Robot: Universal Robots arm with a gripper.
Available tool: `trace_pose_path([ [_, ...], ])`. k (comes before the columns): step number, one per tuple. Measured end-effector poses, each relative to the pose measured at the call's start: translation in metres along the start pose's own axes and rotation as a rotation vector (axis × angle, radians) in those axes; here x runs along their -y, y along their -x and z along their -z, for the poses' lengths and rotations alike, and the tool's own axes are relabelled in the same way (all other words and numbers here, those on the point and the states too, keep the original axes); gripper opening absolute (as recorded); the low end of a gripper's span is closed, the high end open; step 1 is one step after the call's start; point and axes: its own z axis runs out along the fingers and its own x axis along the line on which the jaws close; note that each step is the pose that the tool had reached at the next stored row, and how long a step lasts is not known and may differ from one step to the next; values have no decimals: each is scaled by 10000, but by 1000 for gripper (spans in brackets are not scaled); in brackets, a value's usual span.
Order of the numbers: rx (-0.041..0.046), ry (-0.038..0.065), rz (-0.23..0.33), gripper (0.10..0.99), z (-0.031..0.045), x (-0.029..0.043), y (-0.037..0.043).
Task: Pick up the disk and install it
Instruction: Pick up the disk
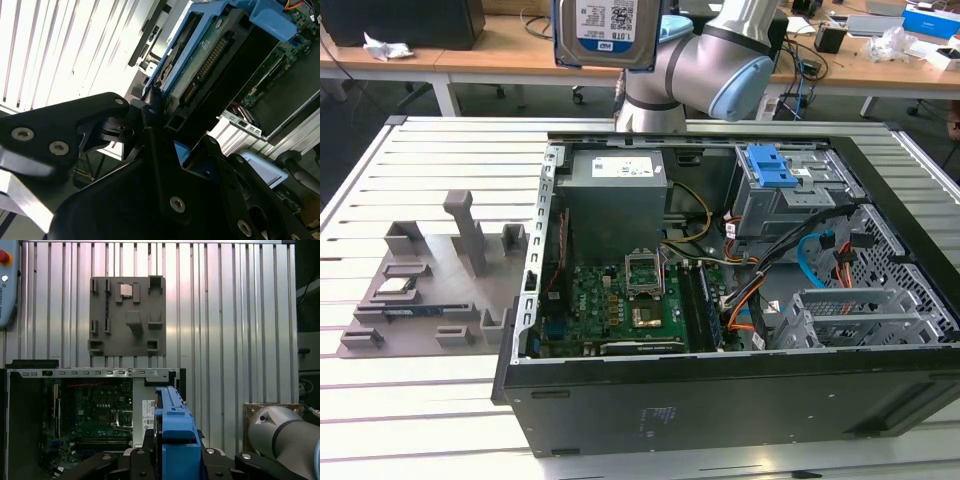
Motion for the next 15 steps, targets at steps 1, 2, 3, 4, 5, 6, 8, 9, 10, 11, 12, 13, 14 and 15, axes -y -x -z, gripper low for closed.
trace_pose_path([
  [1, 0, 1, 0, 365, -11, 1, 0],
  [2, 0, 1, 0, 365, -20, 1, 0],
  [3, 0, 1, 0, 365, -36, 2, 0],
  [4, 1, 2, 0, 365, -48, 3, 0],
  [5, 1, 1, 0, 365, -56, 4, 0],
  [6, 1, 3, 0, 365, -67, 5, -1],
  [8, 1, 3, 0, 365, -92, 6, -1],
  [9, 0, 5, 0, 365, -106, 8, -1],
  [10, 0, 7, 0, 365, -122, 9, -1],
  [11, 0, 7, 0, 365, -130, 10, -1],
  [12, 0, 8, 0, 365, -142, 11, -1],
  [13, 1, 8, 0, 365, -158, 13, -1],
  [14, 0, 10, 0, 365, -172, 15, -1],
  [15, 1, 11, 0, 365, -187, 16, -1],
])
